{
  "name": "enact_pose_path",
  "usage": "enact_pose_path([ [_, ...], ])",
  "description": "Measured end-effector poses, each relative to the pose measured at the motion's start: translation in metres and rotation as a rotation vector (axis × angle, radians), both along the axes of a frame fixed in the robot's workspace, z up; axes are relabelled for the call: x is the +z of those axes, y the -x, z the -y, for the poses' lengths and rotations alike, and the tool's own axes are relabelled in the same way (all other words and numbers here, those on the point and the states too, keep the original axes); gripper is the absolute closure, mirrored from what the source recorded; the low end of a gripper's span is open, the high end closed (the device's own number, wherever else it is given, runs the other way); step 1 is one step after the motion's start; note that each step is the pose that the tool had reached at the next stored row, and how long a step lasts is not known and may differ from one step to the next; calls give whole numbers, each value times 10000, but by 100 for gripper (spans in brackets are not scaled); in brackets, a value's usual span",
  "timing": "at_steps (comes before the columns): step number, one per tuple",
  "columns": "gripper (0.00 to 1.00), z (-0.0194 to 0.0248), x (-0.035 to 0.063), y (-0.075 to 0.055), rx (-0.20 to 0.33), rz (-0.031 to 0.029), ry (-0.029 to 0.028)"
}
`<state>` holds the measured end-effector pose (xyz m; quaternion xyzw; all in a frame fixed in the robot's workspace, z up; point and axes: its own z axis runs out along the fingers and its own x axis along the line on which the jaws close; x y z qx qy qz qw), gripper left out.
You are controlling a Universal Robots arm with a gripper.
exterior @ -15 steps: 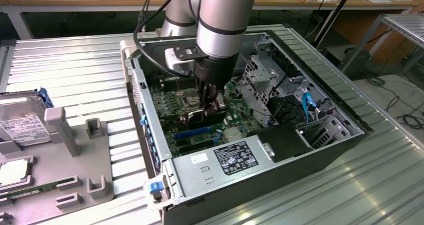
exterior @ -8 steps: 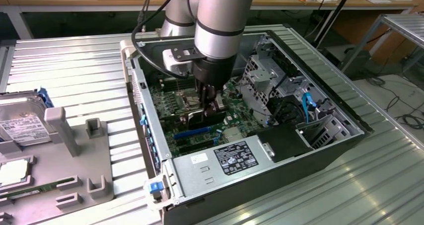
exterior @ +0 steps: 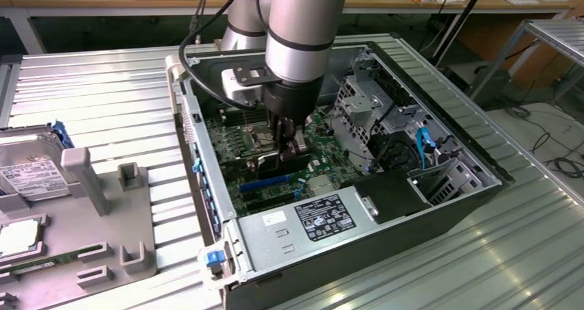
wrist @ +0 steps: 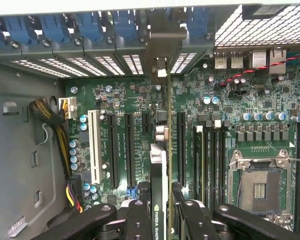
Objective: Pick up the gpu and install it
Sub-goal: 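Insert the gpu into the slot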
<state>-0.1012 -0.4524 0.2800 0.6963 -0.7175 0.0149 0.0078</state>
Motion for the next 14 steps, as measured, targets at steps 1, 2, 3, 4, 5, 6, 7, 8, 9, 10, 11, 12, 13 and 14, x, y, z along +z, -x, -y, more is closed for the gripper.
enact_pose_path([
  [1,73,0,0,2,-17,-4,1],
  [2,73,1,1,4,-38,-6,3],
  [3,73,1,1,5,-48,-8,5],
  [4,73,1,1,5,-50,-7,4],
  [5,73,1,1,4,-50,-6,4],
  [6,73,1,0,4,-49,-6,3],
  [7,73,1,-1,4,-50,-6,4],
  [8,73,1,-4,4,-51,-7,4],
  [9,73,1,-17,4,-53,-5,1],
  [10,73,1,-27,4,-55,-6,3],
  [11,73,1,-40,4,-57,-5,0],
  [12,73,1,-51,4,-60,-6,-2],
  [13,73,1,-58,4,-61,-6,-5],
  [14,73,1,-70,4,-61,-6,-17],
])
